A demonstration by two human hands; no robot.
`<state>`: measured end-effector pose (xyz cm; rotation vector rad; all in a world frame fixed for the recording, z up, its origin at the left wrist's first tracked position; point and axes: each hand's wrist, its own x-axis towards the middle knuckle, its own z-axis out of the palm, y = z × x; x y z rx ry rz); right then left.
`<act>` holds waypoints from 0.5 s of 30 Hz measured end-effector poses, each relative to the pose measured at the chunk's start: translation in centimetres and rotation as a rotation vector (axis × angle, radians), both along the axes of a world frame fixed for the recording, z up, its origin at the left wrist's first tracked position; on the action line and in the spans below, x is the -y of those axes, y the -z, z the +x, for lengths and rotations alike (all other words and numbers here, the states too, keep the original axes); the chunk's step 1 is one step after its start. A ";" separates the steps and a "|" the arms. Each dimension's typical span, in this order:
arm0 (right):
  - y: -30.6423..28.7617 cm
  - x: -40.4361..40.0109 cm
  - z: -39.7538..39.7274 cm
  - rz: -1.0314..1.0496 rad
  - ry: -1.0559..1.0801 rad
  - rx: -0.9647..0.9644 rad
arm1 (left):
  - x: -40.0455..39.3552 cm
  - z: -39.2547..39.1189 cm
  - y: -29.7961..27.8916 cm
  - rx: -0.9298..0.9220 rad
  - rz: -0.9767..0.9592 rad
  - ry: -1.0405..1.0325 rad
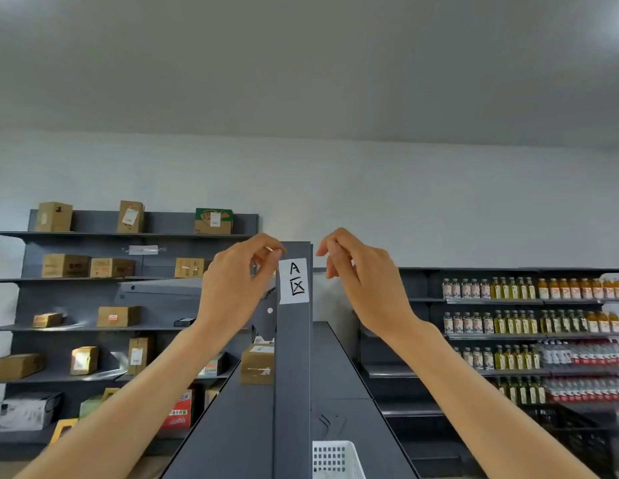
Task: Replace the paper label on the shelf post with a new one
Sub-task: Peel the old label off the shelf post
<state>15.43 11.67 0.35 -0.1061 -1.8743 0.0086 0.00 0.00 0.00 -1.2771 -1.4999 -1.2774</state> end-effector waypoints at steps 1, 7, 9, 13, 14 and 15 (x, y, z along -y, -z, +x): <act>-0.2 -0.4 -0.6 0.005 -0.003 -0.008 | -0.4 -0.6 -0.1 0.004 0.015 0.026; -1.0 -2.9 -5.0 0.075 0.073 -0.005 | -4.2 -4.9 -0.8 -0.055 0.045 0.006; -1.1 -3.7 -6.6 0.086 0.087 0.012 | -5.6 -6.6 -0.6 -0.114 0.050 -0.014; -0.4 -5.3 -9.4 0.140 0.154 0.097 | -8.2 -10.0 0.2 -0.325 0.065 -0.069; -0.1 -5.6 -10.0 0.150 0.173 0.113 | -8.8 -10.8 0.4 -0.370 0.071 -0.078; 0.1 -5.9 -10.5 0.163 0.189 0.115 | -9.4 -11.5 0.7 -0.402 0.073 -0.089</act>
